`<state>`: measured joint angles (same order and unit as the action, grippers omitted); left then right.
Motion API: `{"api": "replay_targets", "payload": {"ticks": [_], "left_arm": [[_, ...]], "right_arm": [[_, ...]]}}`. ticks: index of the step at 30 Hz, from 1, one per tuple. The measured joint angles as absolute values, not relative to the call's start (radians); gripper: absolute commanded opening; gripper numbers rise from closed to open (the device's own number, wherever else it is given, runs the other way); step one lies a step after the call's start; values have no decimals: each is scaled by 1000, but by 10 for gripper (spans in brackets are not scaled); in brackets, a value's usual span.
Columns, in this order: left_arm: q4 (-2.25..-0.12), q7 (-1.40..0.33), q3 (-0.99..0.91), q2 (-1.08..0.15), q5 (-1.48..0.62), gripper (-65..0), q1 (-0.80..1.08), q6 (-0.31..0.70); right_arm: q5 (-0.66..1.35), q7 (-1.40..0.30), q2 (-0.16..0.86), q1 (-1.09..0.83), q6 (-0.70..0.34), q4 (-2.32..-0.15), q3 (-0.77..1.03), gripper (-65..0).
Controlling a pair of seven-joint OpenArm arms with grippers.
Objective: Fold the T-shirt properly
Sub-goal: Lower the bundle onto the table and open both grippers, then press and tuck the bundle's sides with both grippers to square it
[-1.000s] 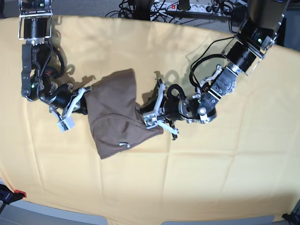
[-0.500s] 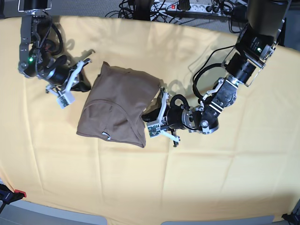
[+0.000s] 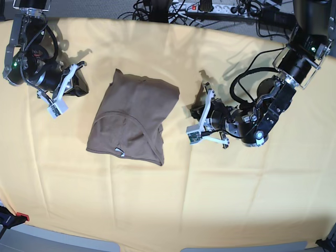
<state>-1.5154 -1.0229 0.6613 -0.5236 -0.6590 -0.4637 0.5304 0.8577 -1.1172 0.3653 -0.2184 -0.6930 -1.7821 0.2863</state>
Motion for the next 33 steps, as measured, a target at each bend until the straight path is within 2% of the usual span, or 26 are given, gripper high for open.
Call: {"api": "replay_targets", "payload": {"ticks": [7,9,16,25,30,33], "left_arm": [[-1520,-906,653,-519,-643,-650,-369,494],[-1522,-934,653,-503,-676,-650,-357,506],[-1575,-1069,658,-479,-894,-650,-288,637],[-1583,-1074,668,-477,-844,-650,-319,646],[-1586,-1117,668,-533,-841,-650,-399,641],[-1615,-1185,641,-572,-862,-650,-426,636]], "right_arm": [[952,-1114,365,-215,-693,-1782,286,-650],[951,-1112,365,-215,-693,-1782,286,-650],[922,-1112,365,-216,-693,-1782,286,-650],[917,-1112,366,-209,-693,-1782,286,-650],[1082,-1111,369,-180,-693,-1782,303,-650],[1113,-1142,368,-183,-693,-1782,303,-650]]}}
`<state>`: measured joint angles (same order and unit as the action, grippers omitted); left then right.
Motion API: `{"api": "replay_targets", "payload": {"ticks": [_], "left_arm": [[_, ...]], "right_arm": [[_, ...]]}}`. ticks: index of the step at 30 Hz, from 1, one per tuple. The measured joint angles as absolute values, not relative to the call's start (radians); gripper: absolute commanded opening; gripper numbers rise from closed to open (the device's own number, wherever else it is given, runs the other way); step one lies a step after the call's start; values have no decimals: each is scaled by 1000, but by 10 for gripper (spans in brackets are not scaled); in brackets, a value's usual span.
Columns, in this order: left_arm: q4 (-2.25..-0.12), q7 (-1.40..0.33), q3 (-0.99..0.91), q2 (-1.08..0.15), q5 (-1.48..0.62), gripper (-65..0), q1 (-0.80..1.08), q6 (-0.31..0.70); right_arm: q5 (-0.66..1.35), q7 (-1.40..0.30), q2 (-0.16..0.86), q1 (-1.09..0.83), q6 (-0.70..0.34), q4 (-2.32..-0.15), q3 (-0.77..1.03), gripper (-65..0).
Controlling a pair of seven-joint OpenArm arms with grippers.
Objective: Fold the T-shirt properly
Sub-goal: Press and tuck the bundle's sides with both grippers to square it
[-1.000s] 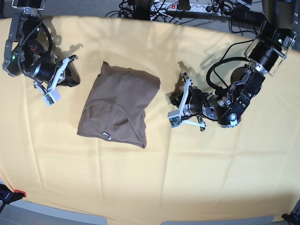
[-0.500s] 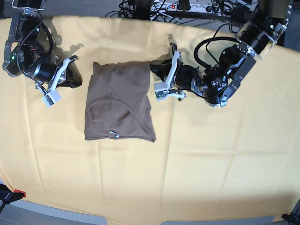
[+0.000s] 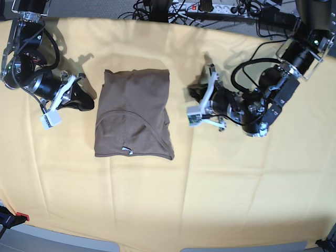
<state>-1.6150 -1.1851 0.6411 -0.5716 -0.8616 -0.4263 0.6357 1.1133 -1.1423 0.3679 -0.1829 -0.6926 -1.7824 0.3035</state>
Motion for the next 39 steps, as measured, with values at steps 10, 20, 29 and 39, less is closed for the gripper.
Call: {"api": "replay_targets", "payload": {"ticks": [10,20,29,39], "left_arm": [[-1654,-1220,419,-494,-1230,-650,-412,693],[-1572,-1111,424,-269,-978,-650,-332,694],[-1478,-957,423,-266,-724,-650,-238,693],[-1512,-976,424,-382,-742,-650,-271,699]], "right_arm": [[1293,-1190,363,-182,-693,-1783,302,-650],[1235,-1202,348,-183,-693,-1784,173,-650],[871,-1134,351,-210,-700,-1786,98,-650],[930,-1246,355,-215,-696,-1883,171,-650]]}}
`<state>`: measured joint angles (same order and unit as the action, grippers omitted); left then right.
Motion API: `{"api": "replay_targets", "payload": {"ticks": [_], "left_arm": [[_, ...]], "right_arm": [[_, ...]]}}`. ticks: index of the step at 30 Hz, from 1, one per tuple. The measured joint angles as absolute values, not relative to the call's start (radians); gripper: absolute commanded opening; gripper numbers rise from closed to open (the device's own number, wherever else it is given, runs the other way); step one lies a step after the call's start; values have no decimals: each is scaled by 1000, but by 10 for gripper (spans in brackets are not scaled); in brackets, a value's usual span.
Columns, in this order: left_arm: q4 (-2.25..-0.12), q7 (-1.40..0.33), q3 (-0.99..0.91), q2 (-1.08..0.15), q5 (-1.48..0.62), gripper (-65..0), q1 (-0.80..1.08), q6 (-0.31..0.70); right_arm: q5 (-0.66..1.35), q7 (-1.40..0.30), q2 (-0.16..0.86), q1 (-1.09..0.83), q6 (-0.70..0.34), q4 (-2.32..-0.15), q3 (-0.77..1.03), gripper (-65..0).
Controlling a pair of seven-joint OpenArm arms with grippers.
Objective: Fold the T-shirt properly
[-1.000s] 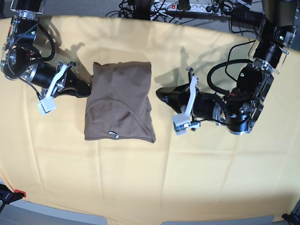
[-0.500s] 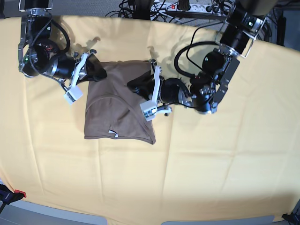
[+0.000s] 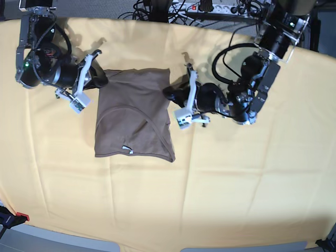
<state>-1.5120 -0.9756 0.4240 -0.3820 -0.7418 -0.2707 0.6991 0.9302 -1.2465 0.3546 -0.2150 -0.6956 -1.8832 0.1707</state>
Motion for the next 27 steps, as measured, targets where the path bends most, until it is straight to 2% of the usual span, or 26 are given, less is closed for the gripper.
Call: {"api": "replay_targets", "payload": {"ticks": [7,12,14,19,27], "left_arm": [[-1635,-1139,386,-452,-1025,-650,-299,692],[-1742,-1161,259,-487,-1087,-650,-210,693],[-1798,-1168,200,-507,-1115,-650,-150,690],[-1934,-1179,84,-541,-1158,-650,20,693],[-2150,-1257,-162,-576,-1249,-650,355,690]], "right_arm": [[1213,-1252,354,-257,-696,-1995,364,-650],[1478,-1365,349,-307,-697,-1997,518,-650],[1454,-1415,344,-334,-697,-1997,580,-650],[1448,-1417,348,-405,-697,-2015,687,-650],[1458,-1411,348,-622,-697,-2175,832,-650]]}}
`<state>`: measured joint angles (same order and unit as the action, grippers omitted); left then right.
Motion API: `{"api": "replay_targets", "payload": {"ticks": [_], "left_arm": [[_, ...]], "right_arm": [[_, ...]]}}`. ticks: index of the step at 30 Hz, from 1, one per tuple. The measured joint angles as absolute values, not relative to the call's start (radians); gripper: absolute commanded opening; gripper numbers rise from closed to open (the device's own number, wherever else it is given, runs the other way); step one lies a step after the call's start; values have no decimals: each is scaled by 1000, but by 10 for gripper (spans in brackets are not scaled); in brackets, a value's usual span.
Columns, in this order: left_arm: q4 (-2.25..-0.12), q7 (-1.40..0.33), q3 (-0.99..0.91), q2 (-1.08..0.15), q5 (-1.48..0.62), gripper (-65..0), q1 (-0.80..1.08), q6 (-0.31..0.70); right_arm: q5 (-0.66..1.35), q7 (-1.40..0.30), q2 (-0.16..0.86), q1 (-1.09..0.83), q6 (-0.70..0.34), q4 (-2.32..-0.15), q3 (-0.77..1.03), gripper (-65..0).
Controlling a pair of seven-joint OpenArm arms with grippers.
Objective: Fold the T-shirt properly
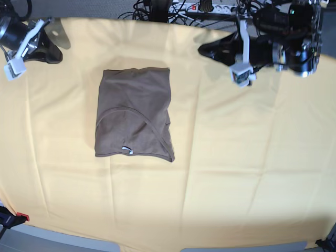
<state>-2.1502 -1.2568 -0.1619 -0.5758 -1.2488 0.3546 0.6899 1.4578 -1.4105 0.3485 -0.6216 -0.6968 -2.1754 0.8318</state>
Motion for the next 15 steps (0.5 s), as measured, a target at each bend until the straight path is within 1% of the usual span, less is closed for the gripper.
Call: {"api": "replay_targets", "payload": {"ticks": [5,11,15], "left_arm": [[-2281,-1304,-343,-578,-1256,-650,570,675],[-2321,-1371,-508,-572,-1340,-650,816,674],[-2321,-1390,-540,-569,-1333,-650,1010,684]], "right_arm": [[1467,-1407,346,-776,-699,-2244,911,-650],[1467,-1404,345,-951,-697,-2244,928,-650],[1465,-1407,271,-1066,-697,-2244,928,-650]]}}
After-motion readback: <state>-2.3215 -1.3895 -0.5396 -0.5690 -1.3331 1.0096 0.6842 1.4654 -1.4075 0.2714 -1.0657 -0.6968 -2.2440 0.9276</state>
